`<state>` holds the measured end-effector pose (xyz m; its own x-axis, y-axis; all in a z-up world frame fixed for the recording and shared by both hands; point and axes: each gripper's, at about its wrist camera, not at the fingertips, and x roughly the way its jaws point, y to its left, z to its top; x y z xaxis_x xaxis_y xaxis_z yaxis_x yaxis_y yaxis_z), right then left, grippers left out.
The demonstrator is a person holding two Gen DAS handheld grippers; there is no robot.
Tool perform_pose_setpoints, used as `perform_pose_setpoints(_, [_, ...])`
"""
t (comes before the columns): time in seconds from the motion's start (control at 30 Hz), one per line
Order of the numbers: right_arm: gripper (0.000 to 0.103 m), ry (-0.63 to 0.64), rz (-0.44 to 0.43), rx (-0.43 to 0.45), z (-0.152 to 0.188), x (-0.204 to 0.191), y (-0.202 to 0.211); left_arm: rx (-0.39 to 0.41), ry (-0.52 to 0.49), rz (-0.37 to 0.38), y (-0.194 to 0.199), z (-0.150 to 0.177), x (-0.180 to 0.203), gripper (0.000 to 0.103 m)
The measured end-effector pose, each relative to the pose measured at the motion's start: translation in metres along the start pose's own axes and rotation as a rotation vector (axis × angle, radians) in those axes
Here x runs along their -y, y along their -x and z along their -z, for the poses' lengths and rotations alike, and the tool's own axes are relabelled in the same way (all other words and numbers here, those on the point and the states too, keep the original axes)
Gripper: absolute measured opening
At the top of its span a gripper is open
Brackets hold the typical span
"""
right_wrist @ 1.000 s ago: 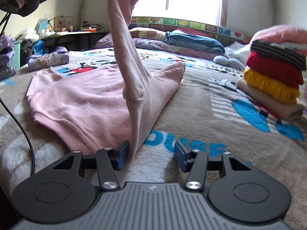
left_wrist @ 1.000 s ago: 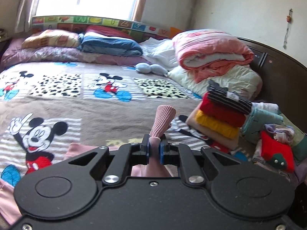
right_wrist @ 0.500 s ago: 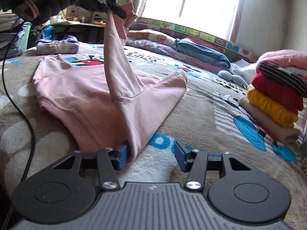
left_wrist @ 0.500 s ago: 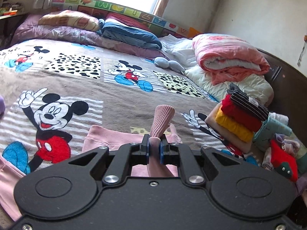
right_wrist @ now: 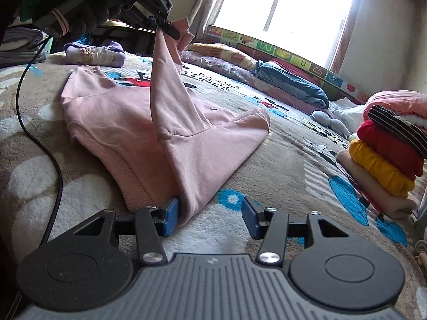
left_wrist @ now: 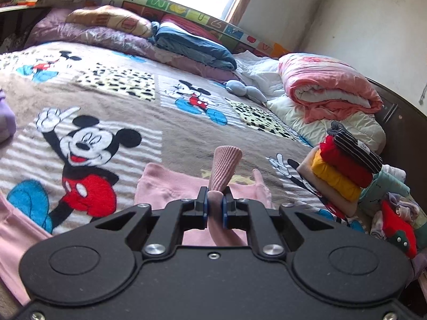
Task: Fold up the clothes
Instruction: 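Lift the cuff with the left gripper and fold the sleeve over the body, then open the left gripper to release the ribbed cuff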
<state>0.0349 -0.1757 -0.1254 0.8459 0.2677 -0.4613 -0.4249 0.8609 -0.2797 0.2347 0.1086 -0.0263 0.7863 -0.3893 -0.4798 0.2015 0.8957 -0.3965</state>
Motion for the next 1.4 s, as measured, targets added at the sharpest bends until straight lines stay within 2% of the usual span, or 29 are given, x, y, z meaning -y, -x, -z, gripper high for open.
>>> perform_pose_setpoints(0.13, [0.051,-0.013,-0.009,-0.009,0.0,0.003,0.0,-0.031,-0.012,-0.018,-0.006,0.013,-0.008,0.008])
perform_pose_setpoints(0.47, [0.052,-0.058,-0.036,-0.022,0.004,0.01,0.0,-0.075,0.045,-0.071,-0.013,0.046,-0.045,0.008])
perform_pose_setpoints(0.6, [0.053,-0.091,-0.066,-0.021,0.003,0.014,0.006,-0.085,0.107,-0.087,-0.014,0.055,-0.059,0.01])
perform_pose_setpoints(0.63, [0.053,-0.097,-0.074,-0.017,0.003,0.016,0.008,-0.084,0.135,-0.088,-0.014,0.057,-0.064,0.014])
perform_pose_setpoints(0.67, [0.054,-0.095,-0.088,-0.006,0.002,0.016,0.012,-0.084,0.163,-0.089,-0.013,0.059,-0.068,0.023])
perform_pose_setpoints(0.8, [0.059,-0.073,-0.14,0.075,-0.008,0.009,0.026,-0.064,0.252,-0.069,-0.005,0.065,-0.083,0.034])
perform_pose_setpoints(0.83, [0.06,-0.063,-0.149,0.09,-0.011,0.006,0.025,-0.057,0.267,-0.066,-0.002,0.066,-0.085,0.041])
perform_pose_setpoints(1.0, [0.061,-0.045,-0.209,0.107,-0.029,-0.003,0.003,-0.044,0.29,-0.083,0.002,0.064,-0.089,0.041])
perform_pose_setpoints(1.1, [0.063,-0.046,-0.26,0.106,-0.036,-0.004,-0.01,-0.019,0.199,-0.176,0.009,0.058,-0.077,0.035])
perform_pose_setpoints(1.17, [0.064,-0.046,-0.324,0.082,-0.034,-0.007,-0.017,0.012,0.125,-0.236,0.018,0.052,-0.063,0.035])
perform_pose_setpoints(1.23, [0.068,-0.067,-0.414,-0.005,-0.028,-0.007,-0.031,0.032,0.041,-0.216,0.024,0.05,-0.042,0.035])
perform_pose_setpoints(1.27, [0.068,-0.059,-0.41,0.002,-0.024,-0.01,-0.029,0.029,-0.011,-0.199,0.024,0.05,-0.03,0.035])
perform_pose_setpoints(1.37, [0.069,-0.06,-0.426,0.013,-0.022,-0.009,-0.025,-0.064,-0.151,-0.129,0.009,0.059,0.001,0.036])
perform_pose_setpoints(1.4, [0.069,-0.067,-0.436,0.02,-0.023,-0.006,-0.023,-0.108,-0.189,-0.137,-0.002,0.064,0.006,0.037])
